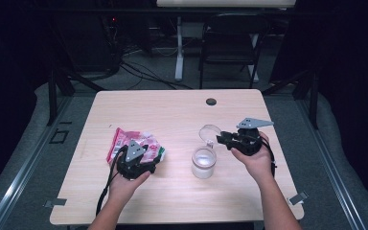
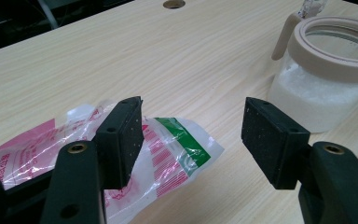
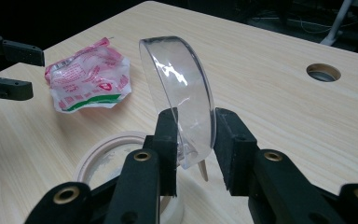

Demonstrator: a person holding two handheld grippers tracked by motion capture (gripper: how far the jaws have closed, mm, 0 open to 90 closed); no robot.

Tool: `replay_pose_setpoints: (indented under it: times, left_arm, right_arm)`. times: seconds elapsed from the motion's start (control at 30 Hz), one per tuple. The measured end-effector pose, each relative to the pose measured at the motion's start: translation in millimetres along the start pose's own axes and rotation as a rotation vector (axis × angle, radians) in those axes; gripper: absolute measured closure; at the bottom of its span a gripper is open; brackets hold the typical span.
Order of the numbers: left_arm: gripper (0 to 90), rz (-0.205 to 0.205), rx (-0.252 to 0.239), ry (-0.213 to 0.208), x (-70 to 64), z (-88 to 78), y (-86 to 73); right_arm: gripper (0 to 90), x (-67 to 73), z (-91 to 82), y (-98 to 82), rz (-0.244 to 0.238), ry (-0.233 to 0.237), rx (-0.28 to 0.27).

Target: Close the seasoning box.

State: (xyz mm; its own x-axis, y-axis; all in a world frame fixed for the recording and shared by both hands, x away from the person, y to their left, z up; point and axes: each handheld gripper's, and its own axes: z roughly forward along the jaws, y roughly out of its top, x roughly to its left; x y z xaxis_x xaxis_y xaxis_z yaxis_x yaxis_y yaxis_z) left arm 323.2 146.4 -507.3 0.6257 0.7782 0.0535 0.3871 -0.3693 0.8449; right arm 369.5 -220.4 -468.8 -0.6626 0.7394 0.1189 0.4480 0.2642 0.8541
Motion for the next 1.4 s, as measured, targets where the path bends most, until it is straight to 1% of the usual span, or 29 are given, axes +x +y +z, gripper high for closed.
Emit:
replay_pose_setpoints:
  times: [0.1,0.13,0.3,0.33,0.43,0.47,0.5,0.6,0.77,0.87,0.9,0.93,0.97,1.0,1.03,1.07,1.17,1.2,1.37,1.4]
  left_arm:
    - [38.4,0.000,-0.001,-0.003,0.1,0.5,0.2]
    - [38.4,-0.002,-0.003,-0.003,-0.4,1.2,0.3]
    - [38.5,0.000,-0.004,-0.010,-1.3,2.2,1.4]
    - [38.5,-0.001,-0.005,-0.015,-2.2,3.4,2.0]
    - [38.5,0.002,-0.005,-0.020,-3.1,4.7,2.8]
    - [38.5,0.004,-0.006,-0.021,-3.6,5.5,3.1]
    - [38.5,0.005,-0.003,-0.025,-4.0,6.2,3.3]
    - [38.5,0.008,-0.001,-0.030,-5.3,7.9,4.2]
    - [38.6,0.017,-0.005,-0.038,-8.1,10.5,6.2]
    - [38.6,0.023,-0.003,-0.047,-9.7,12.4,7.4]
    - [38.6,0.027,-0.003,-0.048,-10.3,13.3,7.7]
    - [38.5,0.025,-0.003,-0.052,-11.2,14.2,8.2]
    - [38.5,0.029,-0.002,-0.056,-11.6,15.0,8.6]
    - [38.6,0.031,-0.002,-0.057,-12.5,16.2,9.0]
    - [38.6,0.033,-0.002,-0.062,-13.4,17.2,9.6]
    - [38.6,0.037,-0.002,-0.064,-14.2,18.3,10.1]
    - [38.6,0.044,-0.001,-0.076,-17.5,22.2,11.6]
    - [38.8,0.047,0.002,-0.082,-18.2,22.9,12.2]
    - [40.5,0.056,0.000,-0.113,-25.1,29.2,15.0]
    - [41.5,0.059,0.002,-0.122,-26.4,30.5,15.7]
  right_arm:
    - [70.8,1.2,-0.1,0.0,-0.005,-0.002,-0.001]
    - [70.1,2.4,-0.6,0.2,-0.015,-0.004,0.001]
    - [68.7,6.8,-1.1,0.4,-0.030,-0.007,-0.002]
    - [68.1,8.9,-1.6,0.4,-0.045,-0.010,0.002]
    - [67.5,11.6,-1.7,0.2,-0.054,-0.016,0.000]
    - [66.8,14.2,-2.2,0.1,-0.074,-0.020,0.005]
    - [66.8,14.2,-2.2,0.1,-0.074,-0.020,0.005]
    - [65.1,19.2,-2.9,-0.3,-0.104,-0.028,0.013]
    - [63.0,23.6,-3.0,-1.0,-0.127,-0.029,0.016]
    - [60.3,28.3,-3.1,-2.0,-0.159,-0.026,0.023]
    - [60.3,28.3,-3.1,-2.0,-0.159,-0.026,0.023]
    - [59.3,31.0,-3.1,-2.8,-0.176,-0.030,0.024]
    - [59.3,31.0,-3.1,-2.8,-0.176,-0.030,0.024]
    - [57.7,33.9,-3.3,-3.8,-0.191,-0.031,0.024]
    - [57.7,33.9,-3.3,-3.8,-0.191,-0.031,0.024]
    - [56.5,36.1,-3.2,-5.4,-0.205,-0.029,0.022]
    - [55.6,38.6,-3.5,-7.2,-0.218,-0.032,0.018]
    - [54.8,40.2,-3.8,-8.6,-0.229,-0.037,0.017]
    - [53.6,45.7,-5.0,-11.2,-0.250,-0.051,0.012]
    - [53.0,48.5,-4.9,-13.0,-0.265,-0.060,0.004]
